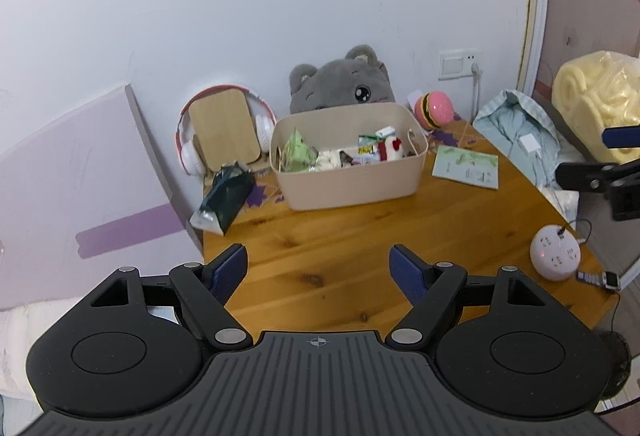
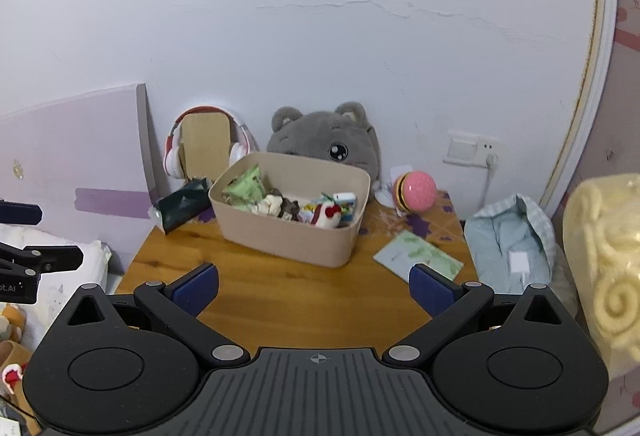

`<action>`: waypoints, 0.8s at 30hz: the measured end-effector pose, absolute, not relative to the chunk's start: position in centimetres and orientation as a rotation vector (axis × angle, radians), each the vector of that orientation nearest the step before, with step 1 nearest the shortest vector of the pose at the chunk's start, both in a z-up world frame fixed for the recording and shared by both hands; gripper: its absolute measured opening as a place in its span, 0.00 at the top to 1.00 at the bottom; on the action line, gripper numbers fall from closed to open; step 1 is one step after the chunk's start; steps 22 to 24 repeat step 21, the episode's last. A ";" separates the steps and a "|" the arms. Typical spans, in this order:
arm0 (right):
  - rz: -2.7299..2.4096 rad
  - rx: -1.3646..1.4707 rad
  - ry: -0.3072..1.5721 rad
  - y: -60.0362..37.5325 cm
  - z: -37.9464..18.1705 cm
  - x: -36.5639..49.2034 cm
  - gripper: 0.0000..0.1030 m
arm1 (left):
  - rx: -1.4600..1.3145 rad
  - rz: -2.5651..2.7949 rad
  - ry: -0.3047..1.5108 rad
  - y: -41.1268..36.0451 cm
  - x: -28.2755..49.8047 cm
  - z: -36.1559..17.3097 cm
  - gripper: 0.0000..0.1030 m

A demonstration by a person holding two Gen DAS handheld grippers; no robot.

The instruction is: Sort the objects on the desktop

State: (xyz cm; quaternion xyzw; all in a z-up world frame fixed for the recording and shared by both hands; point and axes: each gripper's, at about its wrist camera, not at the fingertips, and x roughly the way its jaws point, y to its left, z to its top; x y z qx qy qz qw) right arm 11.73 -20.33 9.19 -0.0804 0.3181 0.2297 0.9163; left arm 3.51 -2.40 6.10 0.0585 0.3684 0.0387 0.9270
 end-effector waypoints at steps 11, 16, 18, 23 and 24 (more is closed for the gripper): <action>0.502 -0.170 0.657 -21.3 10.7 8.0 0.00 | 0.121 0.041 0.758 -2.9 0.1 7.1 0.23; 0.507 -0.173 0.661 -21.2 10.9 7.3 0.00 | 0.127 0.040 0.755 -2.9 -1.2 7.6 0.23; 0.507 -0.172 0.660 -21.2 10.9 7.1 0.00 | 0.125 0.039 0.754 -2.8 -1.6 7.8 0.23; 0.510 -0.169 0.661 -21.0 11.0 6.6 0.00 | 0.125 0.042 0.755 -2.8 -1.6 7.8 0.23; 0.510 -0.169 0.661 -21.0 11.0 6.6 0.00 | 0.125 0.042 0.755 -2.8 -1.6 7.8 0.23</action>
